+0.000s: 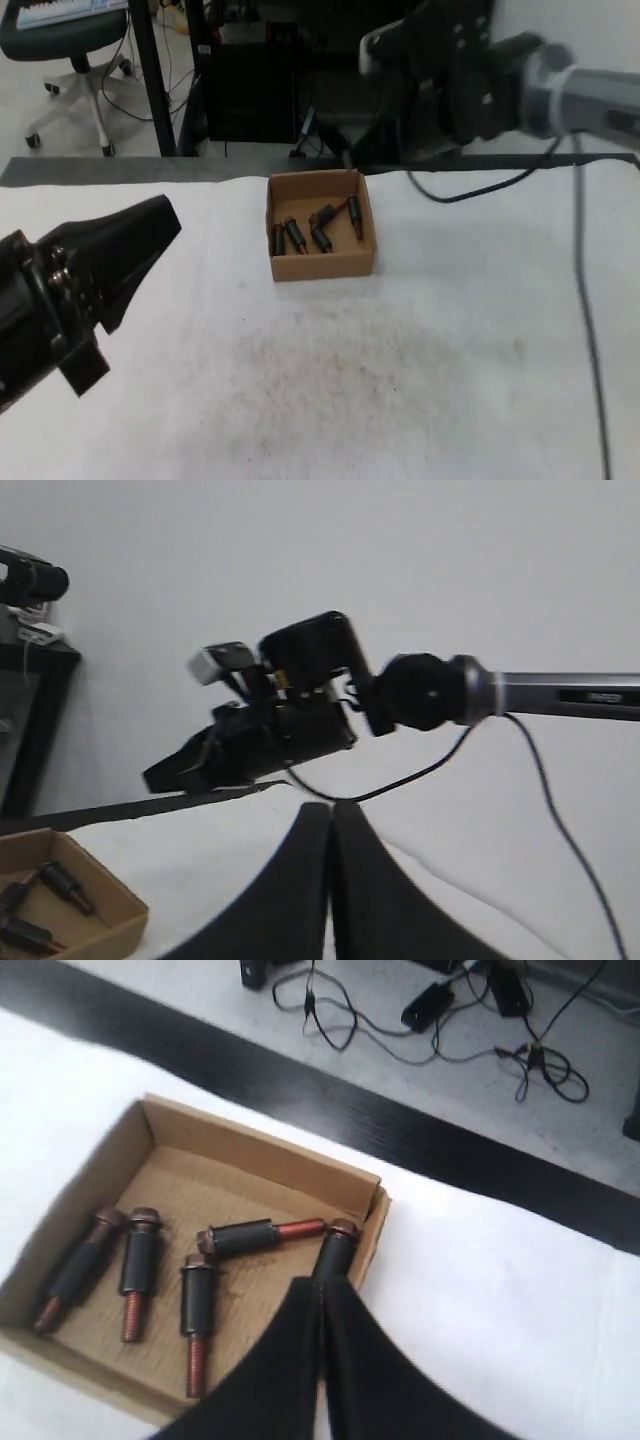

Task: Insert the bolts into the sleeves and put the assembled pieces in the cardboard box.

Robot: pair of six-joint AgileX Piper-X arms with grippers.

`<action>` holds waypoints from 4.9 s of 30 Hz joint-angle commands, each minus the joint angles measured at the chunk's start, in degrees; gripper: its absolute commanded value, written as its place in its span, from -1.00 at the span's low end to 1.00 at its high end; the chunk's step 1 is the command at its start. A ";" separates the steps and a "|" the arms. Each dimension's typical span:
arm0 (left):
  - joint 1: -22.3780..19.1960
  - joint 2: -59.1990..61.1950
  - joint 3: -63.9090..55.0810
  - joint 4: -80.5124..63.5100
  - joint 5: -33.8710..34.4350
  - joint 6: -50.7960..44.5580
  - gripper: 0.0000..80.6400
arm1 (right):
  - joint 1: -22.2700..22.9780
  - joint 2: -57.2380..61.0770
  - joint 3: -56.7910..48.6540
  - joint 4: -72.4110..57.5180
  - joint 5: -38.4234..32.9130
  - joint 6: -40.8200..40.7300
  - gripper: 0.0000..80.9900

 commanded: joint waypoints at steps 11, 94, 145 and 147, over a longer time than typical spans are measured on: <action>0.09 -0.88 -0.02 9.60 -15.11 13.30 -0.99 | -1.53 -31.27 35.95 -20.08 -2.74 8.98 -0.98; -0.01 -25.09 11.18 64.71 -42.42 0.25 -0.99 | -9.20 -83.80 81.70 -1.65 11.29 24.53 -0.98; -0.01 -25.09 11.18 62.64 -55.82 35.03 -0.99 | -9.20 -83.80 81.70 -2.86 11.29 24.53 -0.98; -0.01 -25.09 11.18 62.64 -55.82 35.03 -0.99 | -9.20 -83.80 81.70 -2.86 11.29 24.53 -0.98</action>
